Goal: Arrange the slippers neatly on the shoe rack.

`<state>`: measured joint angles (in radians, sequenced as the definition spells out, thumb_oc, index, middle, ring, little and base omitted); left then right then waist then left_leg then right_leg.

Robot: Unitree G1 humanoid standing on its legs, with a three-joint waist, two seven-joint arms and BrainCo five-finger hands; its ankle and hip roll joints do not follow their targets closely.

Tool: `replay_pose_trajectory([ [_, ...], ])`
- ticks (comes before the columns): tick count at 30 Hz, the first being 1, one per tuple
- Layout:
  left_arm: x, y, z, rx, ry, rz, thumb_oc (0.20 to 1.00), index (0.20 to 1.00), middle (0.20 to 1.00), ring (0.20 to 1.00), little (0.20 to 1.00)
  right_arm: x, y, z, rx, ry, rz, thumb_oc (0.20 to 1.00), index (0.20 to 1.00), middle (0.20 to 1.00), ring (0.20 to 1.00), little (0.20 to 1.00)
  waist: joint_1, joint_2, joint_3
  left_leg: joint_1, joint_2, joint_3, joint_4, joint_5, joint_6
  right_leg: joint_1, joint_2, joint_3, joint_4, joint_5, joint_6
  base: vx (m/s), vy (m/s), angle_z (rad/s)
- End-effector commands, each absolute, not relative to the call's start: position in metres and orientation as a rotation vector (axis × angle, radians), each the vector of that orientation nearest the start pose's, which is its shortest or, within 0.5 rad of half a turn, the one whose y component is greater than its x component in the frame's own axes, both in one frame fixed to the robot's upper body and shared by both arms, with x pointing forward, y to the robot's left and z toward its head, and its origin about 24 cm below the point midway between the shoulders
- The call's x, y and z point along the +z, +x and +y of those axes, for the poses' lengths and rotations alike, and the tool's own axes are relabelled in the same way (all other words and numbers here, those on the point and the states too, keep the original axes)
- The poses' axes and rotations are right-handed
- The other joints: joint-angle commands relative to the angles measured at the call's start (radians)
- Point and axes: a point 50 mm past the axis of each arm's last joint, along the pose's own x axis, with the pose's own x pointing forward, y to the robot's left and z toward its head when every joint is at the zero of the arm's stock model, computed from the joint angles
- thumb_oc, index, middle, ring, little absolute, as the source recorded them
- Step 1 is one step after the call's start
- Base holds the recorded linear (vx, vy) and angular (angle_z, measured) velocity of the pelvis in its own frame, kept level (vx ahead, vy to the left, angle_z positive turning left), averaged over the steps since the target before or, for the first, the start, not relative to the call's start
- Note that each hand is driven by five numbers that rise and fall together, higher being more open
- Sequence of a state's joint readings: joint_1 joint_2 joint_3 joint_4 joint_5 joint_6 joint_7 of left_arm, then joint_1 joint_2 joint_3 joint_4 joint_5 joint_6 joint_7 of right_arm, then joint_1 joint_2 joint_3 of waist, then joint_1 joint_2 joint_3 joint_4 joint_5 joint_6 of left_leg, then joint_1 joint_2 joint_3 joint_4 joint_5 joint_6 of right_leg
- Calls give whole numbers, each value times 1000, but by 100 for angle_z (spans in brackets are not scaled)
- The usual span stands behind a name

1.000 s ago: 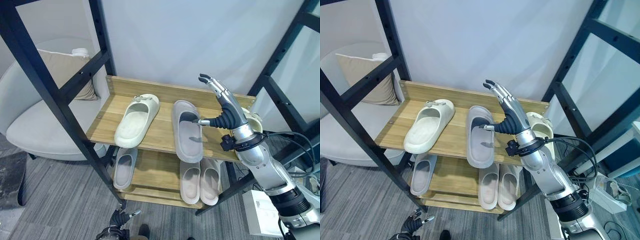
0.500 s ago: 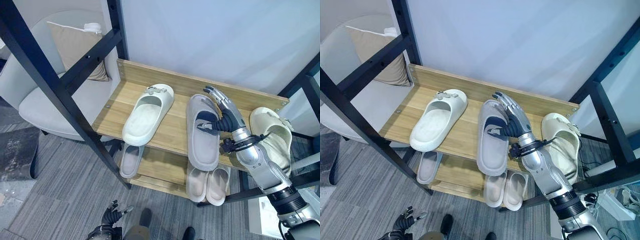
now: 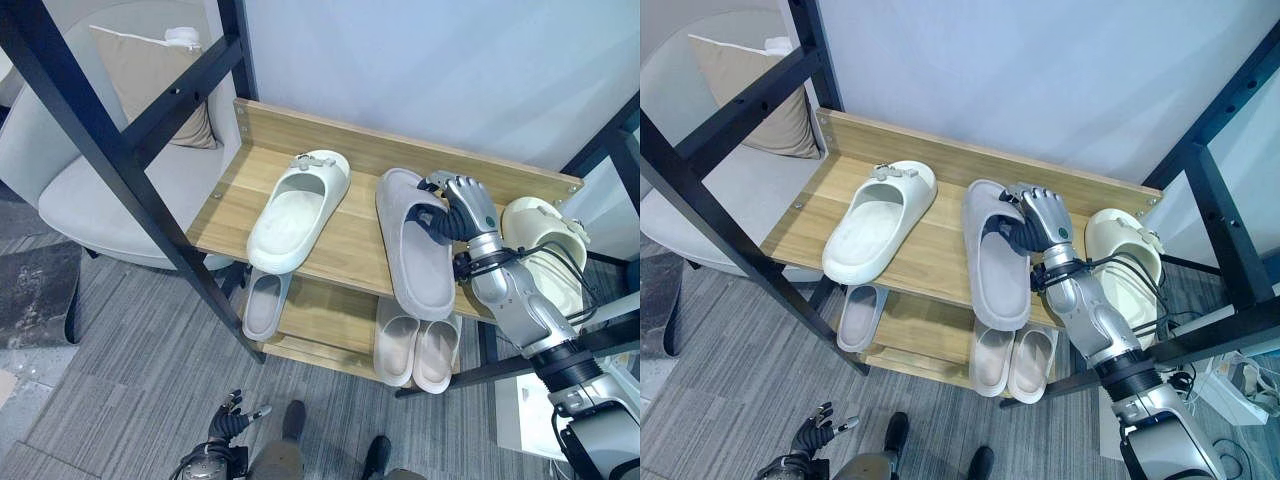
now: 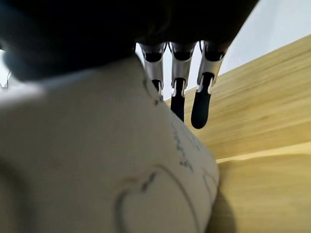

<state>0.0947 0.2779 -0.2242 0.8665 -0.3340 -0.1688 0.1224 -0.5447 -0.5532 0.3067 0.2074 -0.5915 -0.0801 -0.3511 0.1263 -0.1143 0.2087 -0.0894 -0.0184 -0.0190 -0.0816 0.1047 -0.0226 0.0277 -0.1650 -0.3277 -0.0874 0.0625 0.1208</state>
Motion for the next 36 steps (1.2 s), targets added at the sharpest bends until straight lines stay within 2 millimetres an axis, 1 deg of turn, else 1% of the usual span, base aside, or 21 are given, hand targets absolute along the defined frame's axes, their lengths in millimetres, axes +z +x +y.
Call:
replay_pose_trajectory([
  [1,-121,161,209,144,89,721,1000,1000,1000,1000,1000,187,354,-176,-217,-1190,-581,200,200,200,200,200,55,19,40,81,-13,-30,9,-116,25,3,-57,-5,32,32,66,-103,30,-5],
  [6,-115,174,201,119,87,678,1000,1000,1000,1000,1000,195,363,-165,-210,-1157,-600,200,200,200,200,200,40,33,73,67,-18,-20,25,-116,26,-16,-65,7,46,31,60,-90,23,-6],
  [7,-113,177,200,120,84,664,1000,1000,1000,1000,1000,200,364,-164,-217,-1149,-609,200,200,200,200,200,37,36,79,65,-20,-17,29,-116,27,-19,-66,10,49,32,59,-83,18,-8],
  [8,-112,180,199,119,83,654,1000,1000,1000,1000,1000,203,365,-160,-225,-1124,-621,200,200,200,200,200,34,38,87,61,-21,-15,34,-117,28,-22,-68,13,52,33,58,-103,23,-13],
  [9,-109,185,198,122,81,638,1000,1000,1000,1000,1000,204,367,-155,-236,-1061,-621,200,200,200,200,200,29,45,99,55,-23,-10,42,-117,29,-31,-71,20,57,35,57,-81,15,-13],
  [10,-109,185,198,122,81,638,1000,1000,1000,1000,1000,204,367,-155,-236,-1060,-621,200,200,200,200,200,30,44,100,54,-23,-9,43,-117,29,-32,-71,21,58,35,57,-79,20,-16],
  [12,-108,188,198,129,82,630,1000,1000,1000,1000,1000,214,361,-146,-255,-974,-681,200,200,200,200,200,21,51,107,52,-24,-2,47,-117,29,-40,-74,27,62,38,56,-33,8,-18],
  [13,-108,188,198,128,83,631,1000,1000,1000,1000,1000,213,361,-146,-255,-973,-680,200,200,200,200,200,21,50,107,52,-24,-2,47,-117,29,-40,-74,27,62,38,56,-13,2,-11],
  [14,-107,189,198,130,87,629,1000,1000,1000,1000,1000,217,357,-143,-263,-943,-711,200,200,200,200,200,17,52,107,51,-24,1,47,-117,29,-41,-74,29,62,38,56,-9,7,-5],
  [16,-108,189,199,142,99,633,1000,1000,1000,1000,1000,234,336,-137,-289,-840,-839,200,200,200,200,200,3,53,106,50,-24,5,48,-119,31,-46,-75,35,64,38,56,0,0,0],
  [17,-108,189,198,143,106,633,1000,1000,1000,1000,1000,233,328,-136,-287,-812,-862,200,200,200,200,200,-3,53,104,50,-24,7,49,-120,31,-47,-74,37,64,37,56,0,0,0],
  [20,-104,190,194,130,134,605,1000,1000,1000,1000,1000,247,293,-137,-323,-665,-1018,200,200,200,200,200,-22,52,98,54,-22,11,45,-120,33,-47,-75,44,64,35,56,0,0,0],
  [22,-95,194,191,109,137,549,1000,1000,1000,1000,1000,251,271,-141,-334,-594,-1090,200,200,200,200,200,-33,51,92,57,-21,14,43,-120,33,-46,-76,47,65,32,58,0,0,0],
  [23,-88,199,189,102,125,503,1000,1000,1000,1000,1000,257,260,-143,-341,-538,-1148,200,200,200,200,200,-41,51,93,57,-21,15,42,-120,34,-47,-76,48,65,32,59,0,0,0],
  [24,-85,198,189,97,124,486,1000,1000,1000,1000,1000,256,251,-142,-307,-487,-1163,200,200,200,200,200,-47,49,90,60,-22,16,40,-119,34,-46,-76,50,66,32,59,0,0,0],
  [26,-73,204,188,88,109,424,1000,1000,1000,1000,1000,256,236,-139,-182,-248,-1183,200,200,200,200,200,-57,48,89,62,-21,19,37,-115,33,-49,-77,53,67,33,59,0,0,0],
  [27,-66,205,188,76,96,392,1000,1000,1000,1000,1000,252,230,-137,-58,-68,-1151,200,200,200,200,200,-60,49,90,69,-18,20,34,-117,31,-45,-75,54,68,29,59,-17,-5,-4],
  [29,-64,203,189,70,88,391,1000,1000,1000,1000,1000,244,225,-130,124,148,-1075,200,200,200,200,200,-66,43,80,68,-18,23,28,-111,31,-48,-77,55,64,34,58,-6,-3,-2],
  [30,-62,203,190,68,83,387,1000,1000,1000,1000,1000,241,218,-124,248,280,-1048,200,200,200,200,200,-68,42,78,74,-16,27,24,-110,30,-45,-76,56,61,34,57,-8,-1,-8],
  [34,-55,203,189,74,30,359,1000,1000,1000,1000,1000,239,199,-107,557,485,-975,200,200,200,200,200,-70,38,67,80,-13,31,12,-105,24,-44,-72,55,55,40,56,-5,-9,-14],
  [36,-54,201,190,78,18,358,1000,1000,1000,1000,1000,235,193,-96,690,594,-905,200,200,200,200,200,-69,36,63,82,-12,32,9,-103,21,-43,-70,51,52,41,55,-8,-10,2],
])
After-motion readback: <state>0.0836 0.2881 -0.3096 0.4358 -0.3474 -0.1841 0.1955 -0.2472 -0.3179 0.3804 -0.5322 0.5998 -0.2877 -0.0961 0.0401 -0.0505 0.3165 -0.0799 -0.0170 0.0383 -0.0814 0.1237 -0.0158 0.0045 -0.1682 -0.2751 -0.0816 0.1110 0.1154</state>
